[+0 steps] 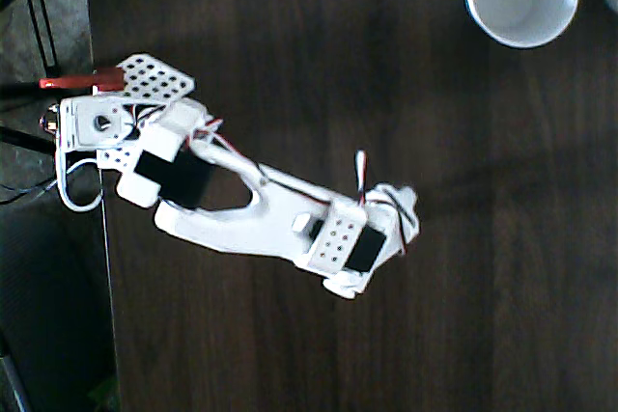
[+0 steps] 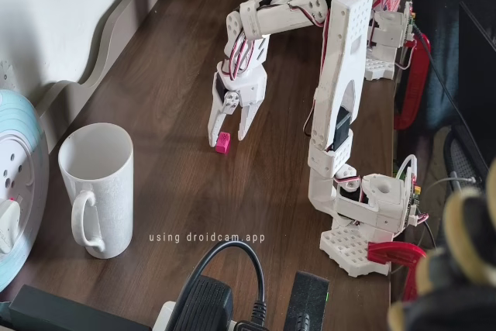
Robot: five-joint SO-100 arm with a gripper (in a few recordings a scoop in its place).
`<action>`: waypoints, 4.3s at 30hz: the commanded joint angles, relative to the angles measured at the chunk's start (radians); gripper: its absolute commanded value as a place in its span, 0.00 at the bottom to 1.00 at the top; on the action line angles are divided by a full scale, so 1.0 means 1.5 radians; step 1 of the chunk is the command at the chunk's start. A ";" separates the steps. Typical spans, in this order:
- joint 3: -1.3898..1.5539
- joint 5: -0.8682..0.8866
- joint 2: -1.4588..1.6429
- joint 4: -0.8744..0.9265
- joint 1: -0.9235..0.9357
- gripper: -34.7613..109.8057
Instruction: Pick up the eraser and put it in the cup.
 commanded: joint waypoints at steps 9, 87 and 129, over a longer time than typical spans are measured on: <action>-0.063 0.032 -0.029 0.004 0.003 0.31; -0.738 0.050 -0.117 0.262 -0.499 0.24; -0.788 0.128 0.118 0.545 -0.392 0.24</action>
